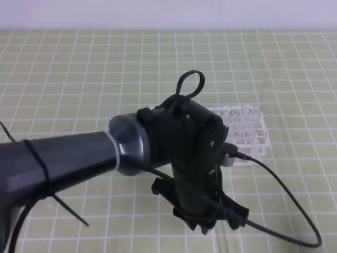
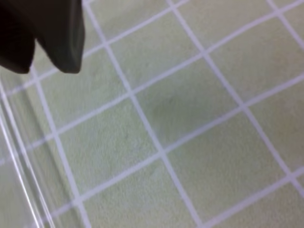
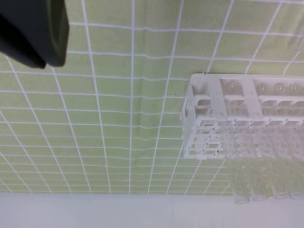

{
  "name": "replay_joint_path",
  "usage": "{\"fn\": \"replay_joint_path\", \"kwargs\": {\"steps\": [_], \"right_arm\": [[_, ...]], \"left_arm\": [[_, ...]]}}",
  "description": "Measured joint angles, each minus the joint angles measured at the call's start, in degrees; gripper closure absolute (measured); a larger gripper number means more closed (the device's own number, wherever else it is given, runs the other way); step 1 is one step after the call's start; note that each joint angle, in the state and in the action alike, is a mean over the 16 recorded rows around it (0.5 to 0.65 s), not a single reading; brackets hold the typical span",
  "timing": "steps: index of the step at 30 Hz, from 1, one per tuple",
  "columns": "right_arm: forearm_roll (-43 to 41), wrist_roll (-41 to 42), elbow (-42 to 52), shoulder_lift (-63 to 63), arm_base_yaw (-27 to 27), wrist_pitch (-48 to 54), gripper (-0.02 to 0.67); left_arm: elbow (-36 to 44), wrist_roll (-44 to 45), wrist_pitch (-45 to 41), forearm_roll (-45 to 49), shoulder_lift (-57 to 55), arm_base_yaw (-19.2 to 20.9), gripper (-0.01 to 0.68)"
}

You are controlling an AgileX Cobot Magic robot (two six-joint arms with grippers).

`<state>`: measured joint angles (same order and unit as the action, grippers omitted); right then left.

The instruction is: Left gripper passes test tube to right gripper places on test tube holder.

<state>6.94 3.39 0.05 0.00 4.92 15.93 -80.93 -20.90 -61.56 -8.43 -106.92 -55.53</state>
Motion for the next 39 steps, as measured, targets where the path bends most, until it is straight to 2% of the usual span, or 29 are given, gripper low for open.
{"fn": "replay_joint_path", "kwargs": {"steps": [5, 11, 31, 36, 39], "right_arm": [[0.00, 0.00, 0.00, 0.00, 0.00, 0.00, 0.666], [0.00, 0.00, 0.00, 0.00, 0.00, 0.00, 0.666], [0.00, 0.00, 0.00, 0.00, -0.20, 0.00, 0.666], [0.00, 0.02, -0.02, 0.00, -0.35, 0.00, 0.666], [0.00, 0.04, -0.03, 0.00, -0.44, 0.00, 0.666]], "left_arm": [[-0.30, -5.18, 1.34, -0.95, -0.87, -0.60, 0.386], [-0.46, -9.37, 3.07, -2.12, -1.72, -1.67, 0.325], [-5.27, -11.66, 4.18, -4.58, -10.59, -4.60, 0.330], [-6.54, -11.92, 2.62, -4.37, -12.12, -4.76, 0.356], [-6.85, -11.98, 1.63, -3.92, -12.44, -4.80, 0.419]]}}
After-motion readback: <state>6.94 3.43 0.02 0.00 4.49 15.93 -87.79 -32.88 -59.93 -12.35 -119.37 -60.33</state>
